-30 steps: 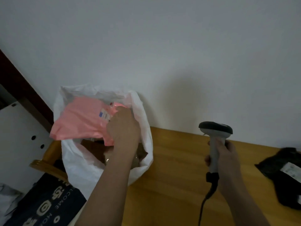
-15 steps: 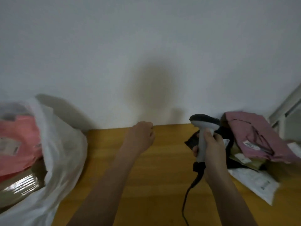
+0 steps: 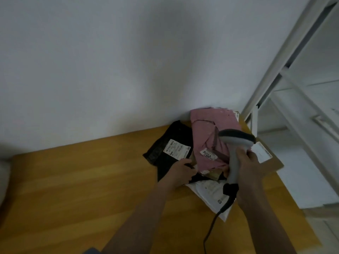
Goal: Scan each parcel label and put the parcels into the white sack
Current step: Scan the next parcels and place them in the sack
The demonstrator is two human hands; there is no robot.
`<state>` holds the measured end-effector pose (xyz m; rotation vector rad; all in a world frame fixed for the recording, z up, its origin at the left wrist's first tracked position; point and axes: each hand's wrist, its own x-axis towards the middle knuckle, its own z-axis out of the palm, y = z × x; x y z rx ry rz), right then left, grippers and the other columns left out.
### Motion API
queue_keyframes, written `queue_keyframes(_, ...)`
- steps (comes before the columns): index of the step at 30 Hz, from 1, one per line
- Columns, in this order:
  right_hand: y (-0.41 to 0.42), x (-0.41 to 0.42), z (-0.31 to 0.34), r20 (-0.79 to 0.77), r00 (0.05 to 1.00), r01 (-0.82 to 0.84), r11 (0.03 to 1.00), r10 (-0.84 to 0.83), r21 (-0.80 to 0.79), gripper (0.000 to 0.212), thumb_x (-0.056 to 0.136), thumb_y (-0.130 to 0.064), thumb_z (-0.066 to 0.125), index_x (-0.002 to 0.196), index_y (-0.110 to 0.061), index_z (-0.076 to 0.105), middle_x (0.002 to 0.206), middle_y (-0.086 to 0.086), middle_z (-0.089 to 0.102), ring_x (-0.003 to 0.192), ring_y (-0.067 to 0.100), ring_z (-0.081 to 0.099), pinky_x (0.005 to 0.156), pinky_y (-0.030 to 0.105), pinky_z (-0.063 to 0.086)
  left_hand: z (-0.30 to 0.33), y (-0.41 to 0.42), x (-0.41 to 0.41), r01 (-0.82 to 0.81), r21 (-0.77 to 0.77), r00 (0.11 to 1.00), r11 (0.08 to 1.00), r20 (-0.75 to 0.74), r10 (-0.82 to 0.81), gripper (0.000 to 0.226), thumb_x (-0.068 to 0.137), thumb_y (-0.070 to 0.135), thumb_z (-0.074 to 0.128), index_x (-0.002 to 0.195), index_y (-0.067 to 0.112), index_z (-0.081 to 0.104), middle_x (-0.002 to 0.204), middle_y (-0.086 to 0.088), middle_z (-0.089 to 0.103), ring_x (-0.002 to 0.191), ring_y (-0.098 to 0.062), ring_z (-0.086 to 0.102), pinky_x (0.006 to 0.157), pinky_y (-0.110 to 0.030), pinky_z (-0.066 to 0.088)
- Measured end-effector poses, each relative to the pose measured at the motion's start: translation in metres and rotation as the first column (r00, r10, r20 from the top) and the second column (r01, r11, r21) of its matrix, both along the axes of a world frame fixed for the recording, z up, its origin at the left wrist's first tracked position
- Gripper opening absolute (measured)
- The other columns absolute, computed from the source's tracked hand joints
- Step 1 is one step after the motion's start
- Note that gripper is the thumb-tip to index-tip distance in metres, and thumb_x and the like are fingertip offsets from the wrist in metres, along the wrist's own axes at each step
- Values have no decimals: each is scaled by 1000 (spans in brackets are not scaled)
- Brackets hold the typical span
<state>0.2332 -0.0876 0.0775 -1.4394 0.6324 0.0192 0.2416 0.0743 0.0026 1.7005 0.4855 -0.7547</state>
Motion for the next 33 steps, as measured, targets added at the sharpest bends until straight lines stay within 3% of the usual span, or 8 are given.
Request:
queue_keyframes(5, -26, 3, -31, -16, 997, 81, 996, -80, 23, 45, 89, -54, 58, 105, -14, 49, 58, -5, 54, 40, 0, 49, 41, 17, 40, -25, -41, 23, -365, -225, 922, 903, -221, 318, 28, 91, 20, 69, 112, 1, 65, 111, -15, 65, 88, -25, 65, 74, -29, 58)
queue_keyframes(8, -37, -2, -31, -49, 998, 27, 1000, -27, 1, 23, 101, -35, 49, 110, -14, 50, 65, 4, 51, 38, 4, 49, 37, 19, 40, -34, -53, 29, -496, -269, 864, 825, -250, 438, 4, 94, 10, 61, 97, 9, 64, 104, -14, 66, 80, -19, 61, 68, -26, 57)
queue_keyframes(18, 8, 4, 5, -43, 999, -21, 998, 24, 64, 24, 101, -36, 48, 117, -19, 54, 82, 5, 58, 59, 14, 55, 51, 29, 44, -5, 75, 20, -884, -170, 424, 436, 106, 899, 50, 92, 12, 66, 135, -4, 45, 123, -28, 58, 98, -39, 62, 82, -49, 53)
queue_keyframes(19, 20, 5, 7, -29, 998, -45, 996, 48, 74, 29, 101, -36, 48, 122, -18, 54, 84, 5, 59, 57, 13, 56, 50, 28, 45, 1, 93, 15, -903, -119, 382, 413, 221, 897, 40, 90, 10, 67, 120, -11, 51, 112, -33, 59, 99, -50, 60, 73, -49, 51)
queue_keyframes(20, 33, 5, 10, -10, 997, -74, 994, 75, 84, 32, 101, -37, 49, 125, -18, 54, 85, 6, 60, 54, 12, 56, 49, 28, 46, 1, 111, 9, -911, -87, 356, 403, 329, 875, 21, 89, 7, 66, 96, -10, 55, 92, -33, 58, 76, -32, 53, 66, -44, 43)
queue_keyframes(22, 60, 3, 13, 17, 989, -145, 986, 145, 85, 30, 100, -38, 49, 121, -17, 56, 83, 9, 59, 51, 12, 55, 49, 29, 45, 8, 140, -2, -925, -21, 317, 379, 507, 801, 34, 87, -2, 59, 64, 12, 37, 65, -10, 38, 67, -20, 32, 64, -37, 28)
queue_keyframes(27, 116, -12, 19, 40, 937, -350, 931, 348, 98, 24, 101, -37, 47, 113, -17, 53, 79, 6, 58, 50, 12, 55, 52, 32, 44, 43, 186, -39, -921, 96, 263, 379, 870, 417, 41, 89, -4, 55, 64, 17, 31, 61, 6, 29, 55, -6, 26, 53, -23, 22)
queue_keyframes(33, 152, -30, 13, -3, 869, -494, 867, 495, 61, 22, 102, -38, 45, 111, -20, 52, 79, 10, 57, 55, 18, 53, 49, 32, 44, 25, 197, -93, -561, 549, 670, 619, 741, -50, 11, 99, 8, 47, 97, 7, 58, 82, 0, 59, 66, -11, 47, 57, -25, 35)
